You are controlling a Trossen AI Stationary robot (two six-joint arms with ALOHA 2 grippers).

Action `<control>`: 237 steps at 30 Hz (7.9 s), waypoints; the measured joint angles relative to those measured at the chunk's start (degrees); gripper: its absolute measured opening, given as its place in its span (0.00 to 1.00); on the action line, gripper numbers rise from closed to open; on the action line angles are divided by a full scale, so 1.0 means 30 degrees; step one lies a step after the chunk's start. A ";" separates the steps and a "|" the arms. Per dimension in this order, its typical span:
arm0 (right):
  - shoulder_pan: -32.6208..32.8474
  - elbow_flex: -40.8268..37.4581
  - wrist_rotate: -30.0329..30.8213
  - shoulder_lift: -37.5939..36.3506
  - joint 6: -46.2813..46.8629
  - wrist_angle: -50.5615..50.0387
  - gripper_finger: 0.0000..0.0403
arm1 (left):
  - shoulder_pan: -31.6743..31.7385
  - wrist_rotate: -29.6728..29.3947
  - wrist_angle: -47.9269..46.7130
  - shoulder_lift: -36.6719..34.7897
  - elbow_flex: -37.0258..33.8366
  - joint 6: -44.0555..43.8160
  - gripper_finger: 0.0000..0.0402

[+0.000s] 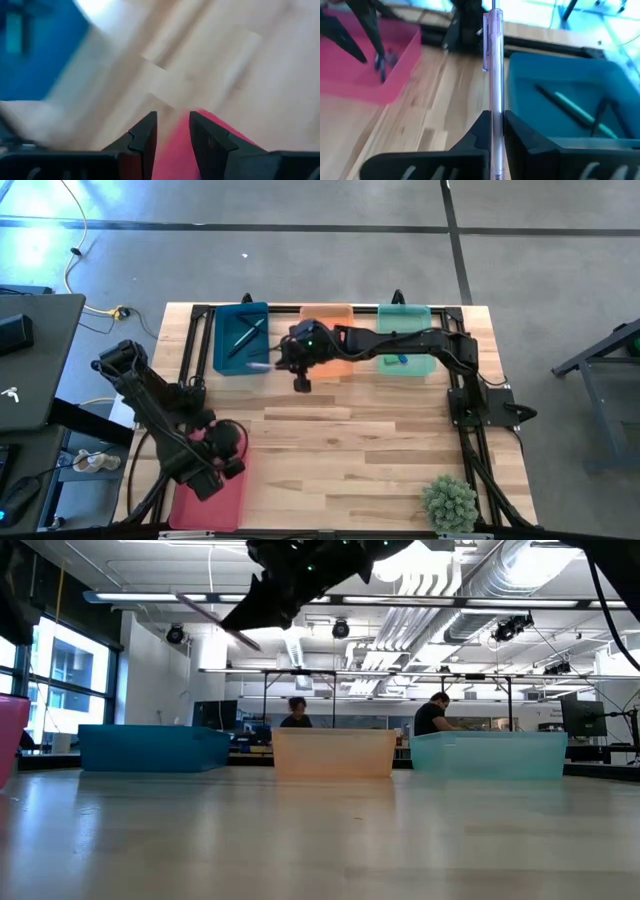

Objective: Sort crayons/erasers/pens/pencils in bins
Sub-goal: Put the purple pen into the blue bin, then return to Home Position

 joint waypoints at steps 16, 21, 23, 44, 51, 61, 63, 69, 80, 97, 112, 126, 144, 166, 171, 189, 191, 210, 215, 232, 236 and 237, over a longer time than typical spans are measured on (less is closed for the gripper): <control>-0.2011 0.0000 0.0976 0.0022 0.0396 0.1492 0.02 | 0.3629 -0.5363 -0.3788 -0.5080 -0.2091 0.0949 0.25; -0.2389 0.0000 0.0597 0.0022 0.0232 0.1117 0.02 | 0.4547 -0.7696 -0.2306 -0.8262 -0.3983 0.1358 0.25; -0.2472 0.0000 0.0083 0.0022 0.0021 0.1039 0.02 | 0.4894 -0.8282 -0.1517 -0.9318 -0.4523 0.2101 0.25; -0.2407 0.0000 -0.2671 0.0036 0.0633 0.4070 0.02 | 0.8340 -0.8850 0.1546 -1.7721 -0.6914 0.7586 0.39; -0.1826 0.0000 -0.4460 0.0036 0.1374 0.6071 0.02 | 0.8118 -0.8771 0.5811 -1.8478 -0.6914 1.2246 0.45; -0.0956 0.0000 -0.5999 0.0036 0.1533 0.6693 0.02 | 0.7374 -0.7539 1.3506 -1.7889 -0.6907 2.1620 0.45; -0.0831 0.0000 -0.6293 0.0036 0.1478 0.6671 0.02 | 0.7374 -0.6692 1.4819 -1.7731 -0.6907 2.3072 0.45; -0.0627 0.0000 -0.7632 0.0036 0.1711 0.6860 0.02 | 0.7366 -0.5761 1.7601 -1.7330 -0.6907 2.6470 0.45; -0.0406 0.0000 -0.7766 0.0036 0.1631 0.7373 0.02 | 0.7374 -0.4532 2.0128 -1.7070 -0.6907 2.7938 0.45; -0.0377 0.0000 -0.7868 0.0036 0.2055 0.7771 0.02 | 0.7396 -0.3931 2.1436 -1.7056 -0.6907 2.9238 0.17; -0.0377 0.0000 -0.7752 0.0036 0.2469 0.7763 0.12 | 0.7403 -0.3976 2.1320 -1.7037 -0.6907 2.9614 0.12; -0.1405 0.0000 -0.7346 0.0036 0.3662 0.6044 0.52 | 0.7381 -0.4824 1.9371 -1.6925 -0.6900 2.8762 0.12; -0.2038 0.0015 -0.5327 -0.0358 0.0541 -0.0853 0.54 | 1.4063 -0.3376 1.2256 -1.6841 -0.6900 2.1413 0.12; -0.1956 0.0022 -0.3976 -0.1727 -0.0117 -0.3940 0.54 | 2.7962 0.6816 1.1328 -1.2939 -0.6900 2.3544 0.12; -0.1914 0.0022 -0.3964 -0.1727 -0.0117 -0.3945 0.54 | 2.9510 0.7427 1.1351 -1.1887 -0.6900 2.4017 0.13; -0.1893 0.0000 -0.3672 -0.1727 -0.0110 -0.4385 0.54 | 3.1238 0.7393 1.2908 -1.1551 -0.6900 2.5428 0.36; -0.1852 0.0000 -0.3659 -0.1727 -0.0056 -0.4459 0.54 | 3.1298 0.7635 1.2972 -1.1825 -0.6900 2.5785 0.36; -0.1279 -0.0007 -0.3177 -0.3857 -0.0836 -0.5774 0.54 | 2.7469 1.2590 1.5993 -1.9474 -0.9528 2.4890 0.34; -0.1655 -0.0007 -0.3177 -0.5655 -0.1443 -0.6674 0.54 | 2.5415 1.2566 1.9871 -2.1657 -1.3359 2.3959 0.34; -0.2545 -0.0270 -0.3417 -0.8088 -0.3078 -1.1276 0.54 | 2.0660 1.0784 2.4834 -2.4693 -1.8865 2.4061 0.34; -0.3324 -0.3037 -0.3380 -0.8826 -0.1930 -0.8961 0.54 | 1.9758 1.0703 2.5700 -2.4914 -1.9769 2.4314 0.34; -0.3515 -0.3909 -0.3345 -0.9176 -0.1535 -0.8366 0.54 | 1.9547 1.0704 2.5774 -2.4988 -1.9885 2.4421 0.34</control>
